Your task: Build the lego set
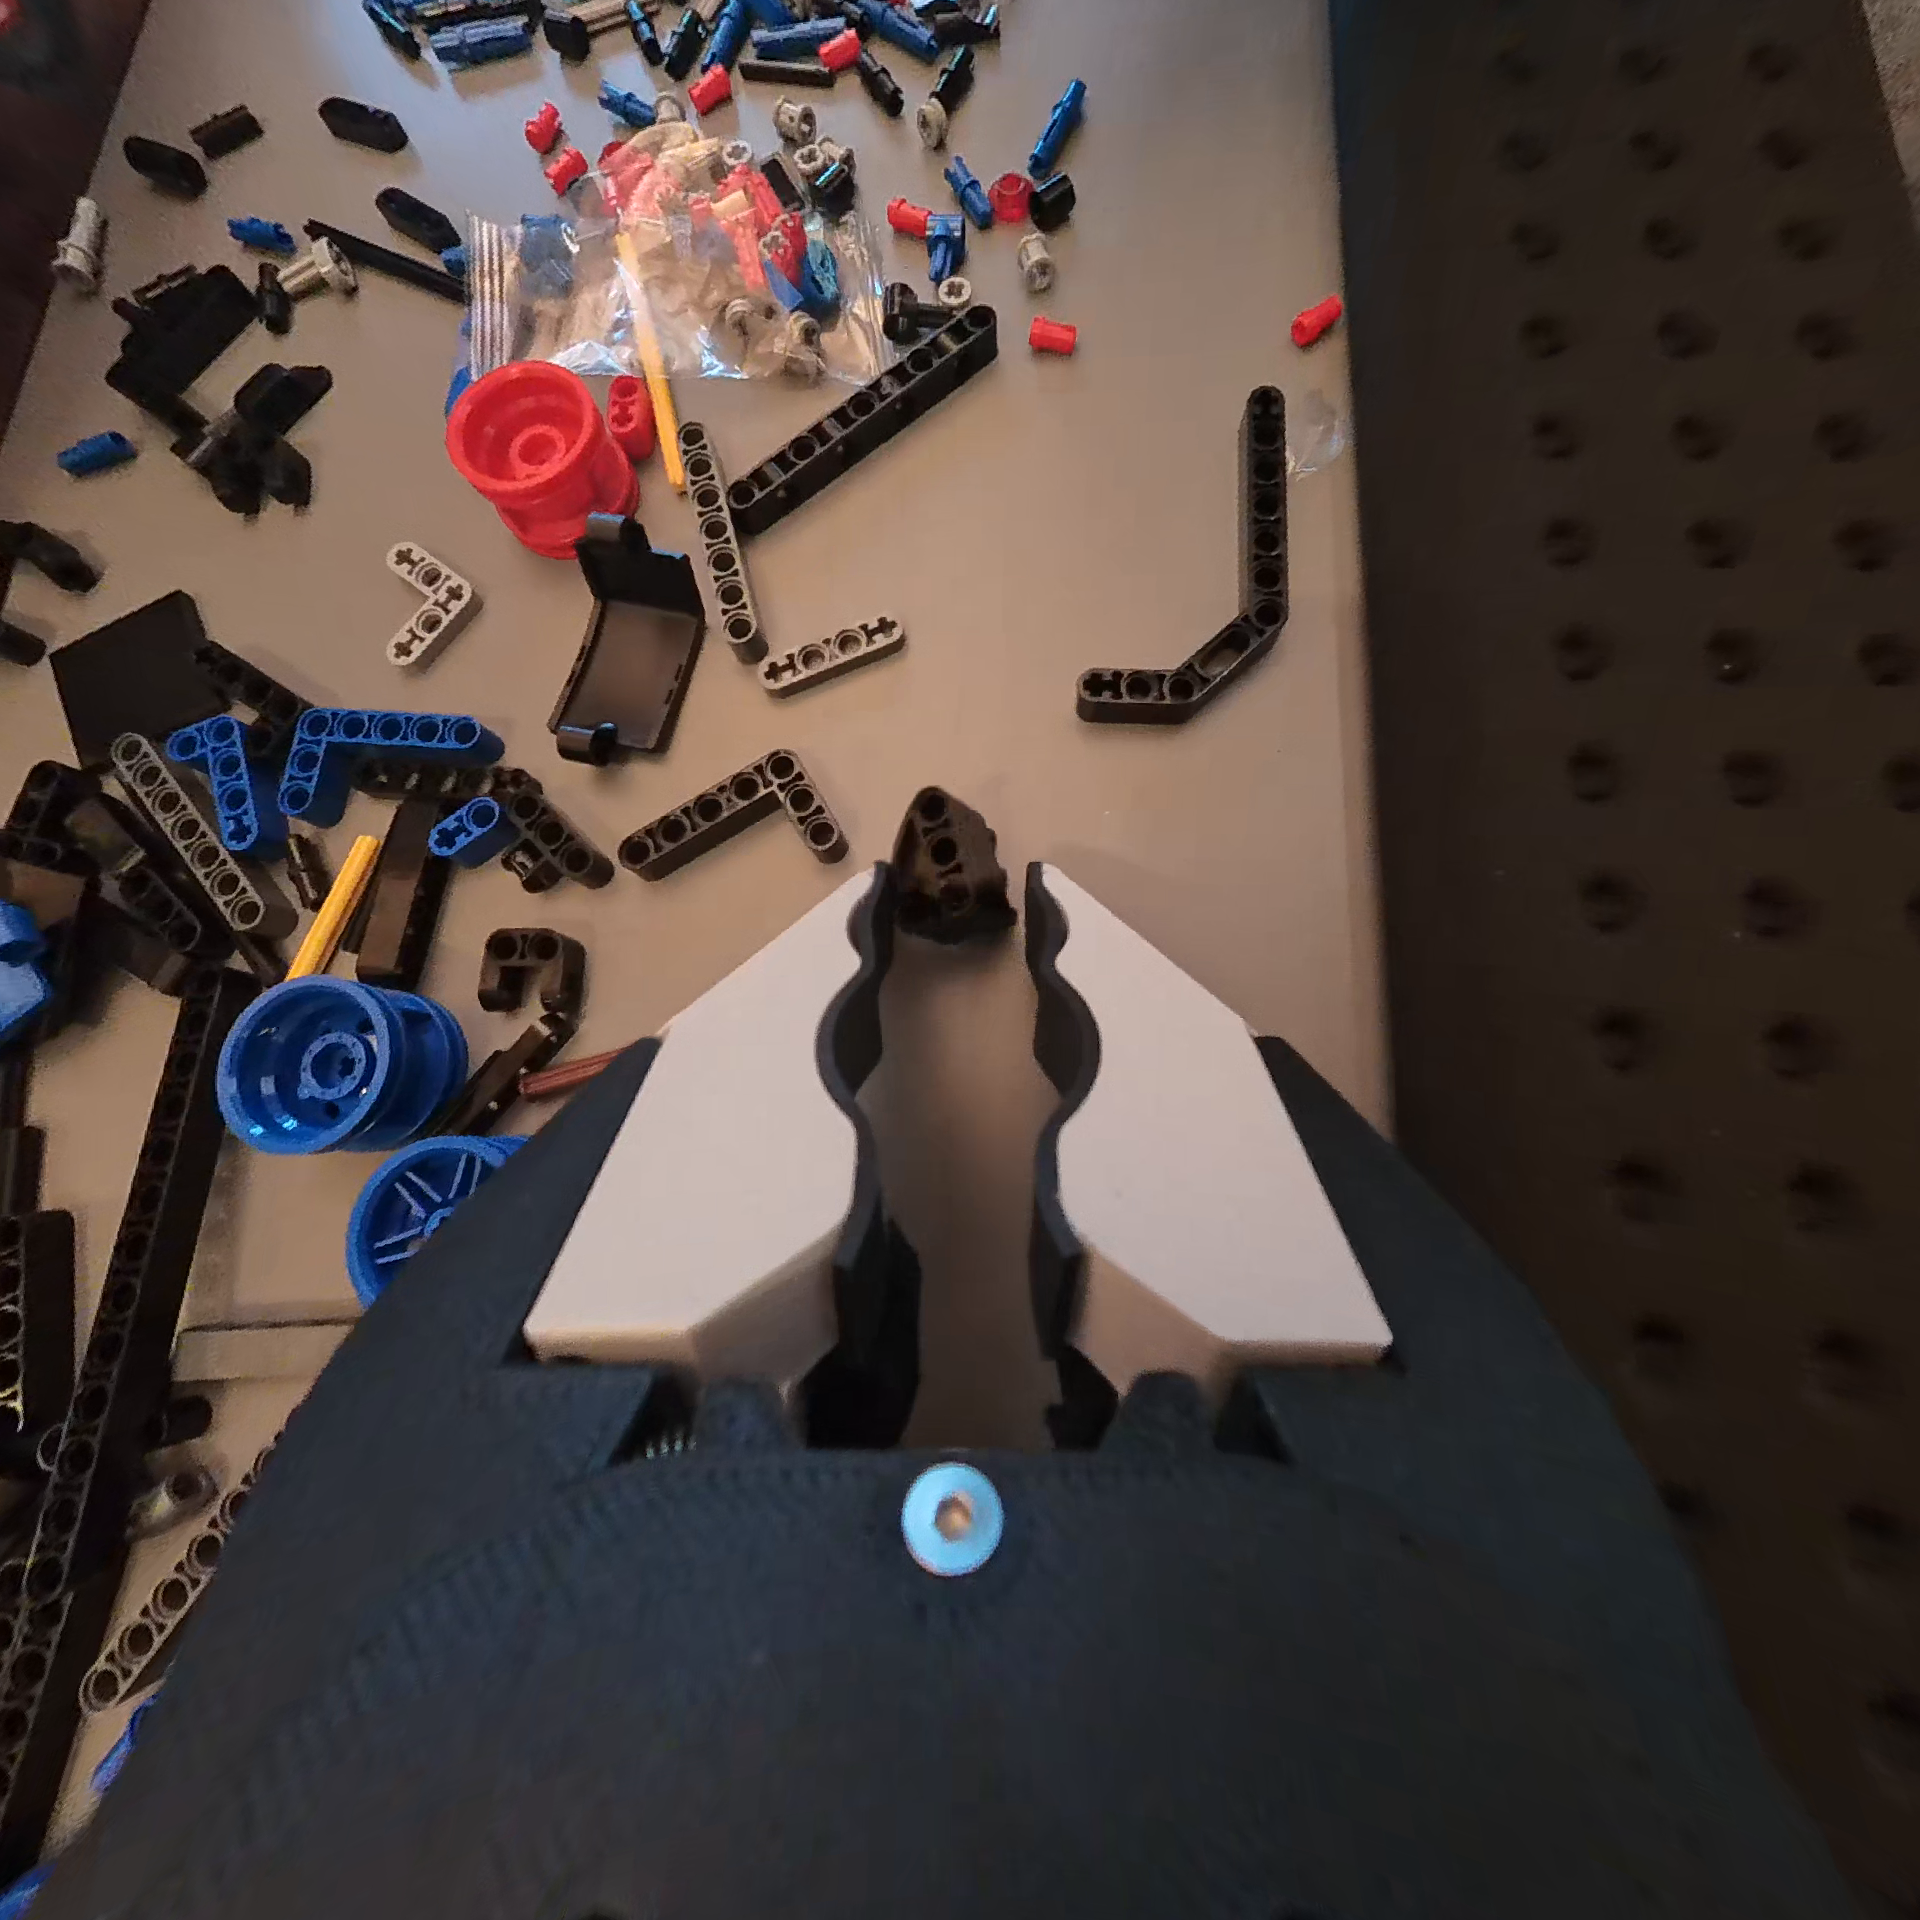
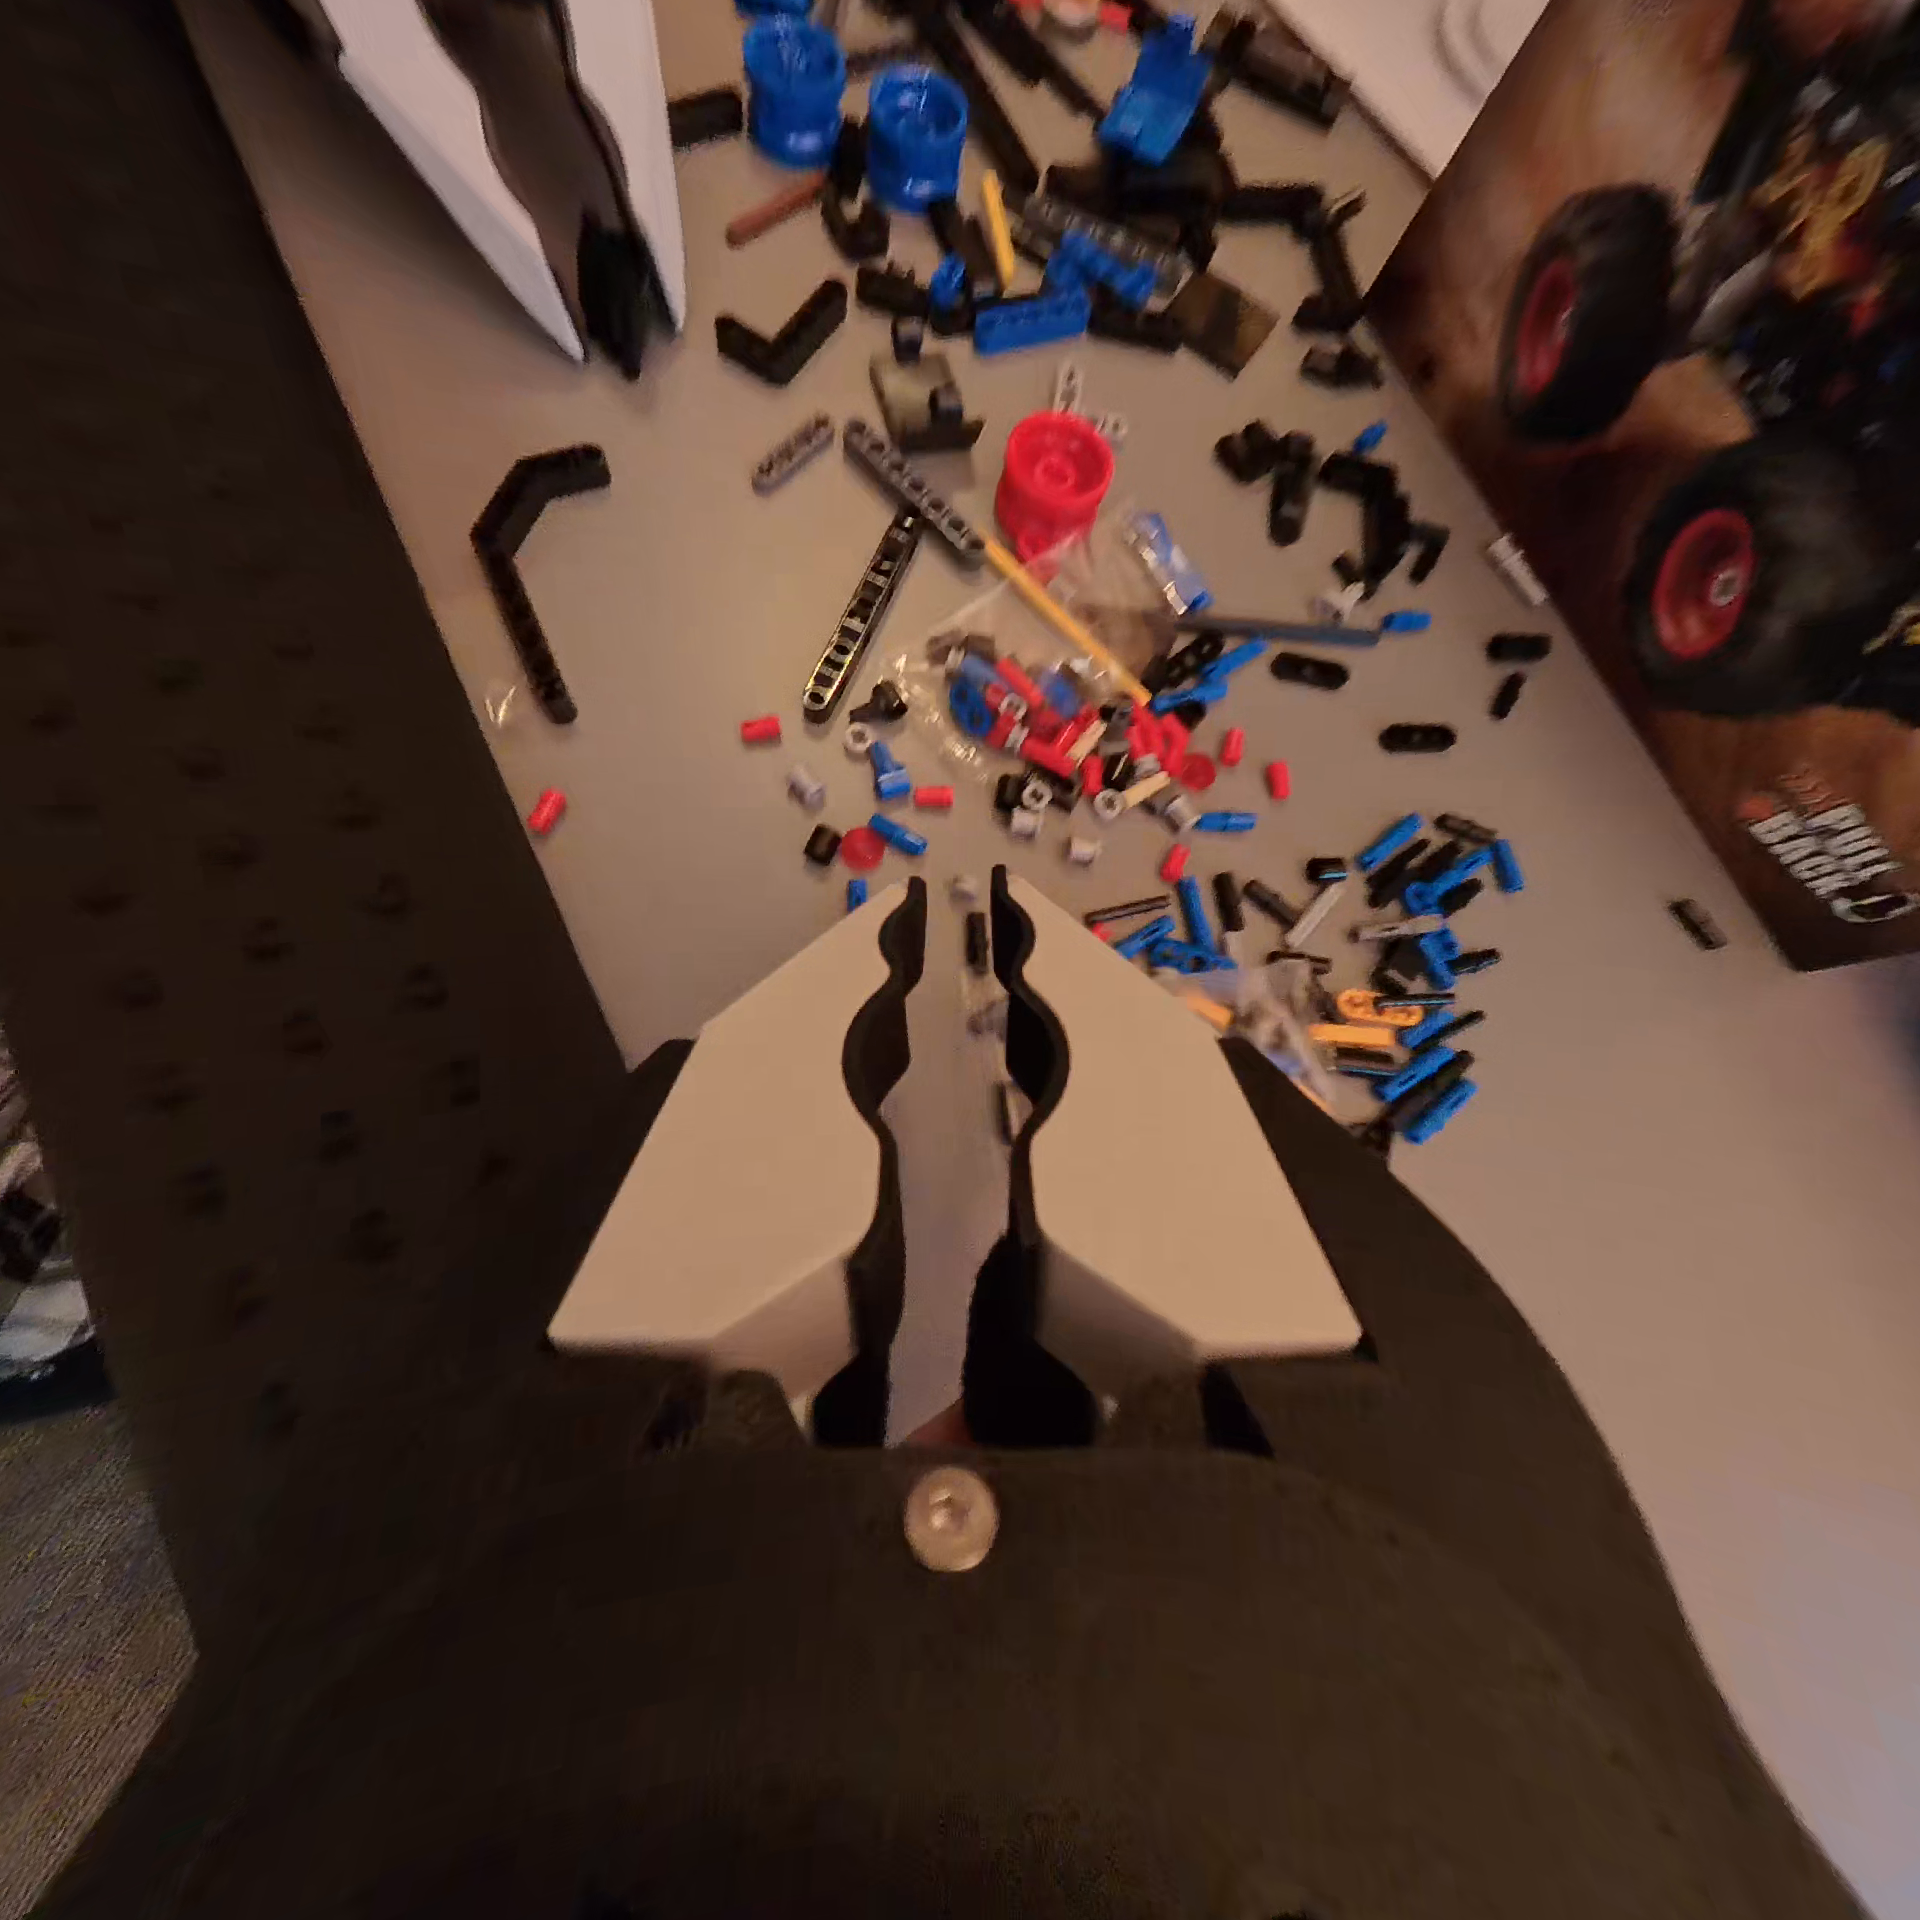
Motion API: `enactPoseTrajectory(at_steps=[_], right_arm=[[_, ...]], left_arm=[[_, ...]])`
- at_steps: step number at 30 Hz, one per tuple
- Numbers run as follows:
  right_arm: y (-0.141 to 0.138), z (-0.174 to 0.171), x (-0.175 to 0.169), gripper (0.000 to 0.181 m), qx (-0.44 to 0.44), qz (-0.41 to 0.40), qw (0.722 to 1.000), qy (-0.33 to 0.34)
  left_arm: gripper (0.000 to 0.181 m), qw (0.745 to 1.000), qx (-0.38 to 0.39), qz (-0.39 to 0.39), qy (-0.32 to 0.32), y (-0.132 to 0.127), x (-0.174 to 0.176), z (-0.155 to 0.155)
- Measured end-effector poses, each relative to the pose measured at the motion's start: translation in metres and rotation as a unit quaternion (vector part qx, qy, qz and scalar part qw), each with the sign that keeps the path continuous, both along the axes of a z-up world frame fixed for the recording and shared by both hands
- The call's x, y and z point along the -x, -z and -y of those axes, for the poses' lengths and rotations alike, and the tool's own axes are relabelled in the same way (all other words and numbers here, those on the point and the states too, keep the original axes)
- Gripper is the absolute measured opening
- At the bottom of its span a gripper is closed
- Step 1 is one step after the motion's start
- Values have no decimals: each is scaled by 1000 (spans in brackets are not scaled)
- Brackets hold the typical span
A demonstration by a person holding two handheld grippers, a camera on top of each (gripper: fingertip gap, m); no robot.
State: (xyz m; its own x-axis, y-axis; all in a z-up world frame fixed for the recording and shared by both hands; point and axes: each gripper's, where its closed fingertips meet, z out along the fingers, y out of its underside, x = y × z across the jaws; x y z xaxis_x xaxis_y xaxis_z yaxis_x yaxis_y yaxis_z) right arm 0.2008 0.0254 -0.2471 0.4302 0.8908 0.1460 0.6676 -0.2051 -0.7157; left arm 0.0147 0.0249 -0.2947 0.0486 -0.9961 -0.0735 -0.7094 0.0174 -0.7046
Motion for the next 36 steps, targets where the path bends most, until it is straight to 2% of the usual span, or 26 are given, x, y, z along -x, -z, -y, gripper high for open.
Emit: enactPoseTrajectory(at_steps=[5, 10, 14, 20, 23, 27, 31, 34, 36], right_arm=[[24, 4, 3, 9, 23, 40, 999, -9], [41, -12, -13, 8, 12, 87, 996, 30], [48, -13, -11, 7, 20, 91, 995, 21], [47, -15, -7, 1, 21, 78, 997, 13], [34, -15, 0, 2, 8, 52, 999, 10], [7, -12, 29, 1, -13, 9, 1000, -17], [-22, -7, 80, 1, -42, -50, 996, -64], [-37, -3, 119, 1, -79, -80, 988, -104], [-39, 0, 137, 1, -94, -79, 984, -126]], left_arm=[[27, 1000, -4, 1, -3, 0, 2, -1], [29, 1000, -3, 2, -1, 0, 2, -1], [29, 1000, -2, 4, -1, 0, 2, -1], [37, 1000, -6, 2, -2, -1, 3, -2], [43, 1000, -4, 19, -7, -9, 4, -3], [44, 998, -29, 48, -19, -26, 5, -10], [39, 995, -53, 82, -26, -42, -2, -12], [33, 988, -23, 146, -35, -61, -13, -9], [28, 980, -51, 185, -51, -79, -15, -15]])
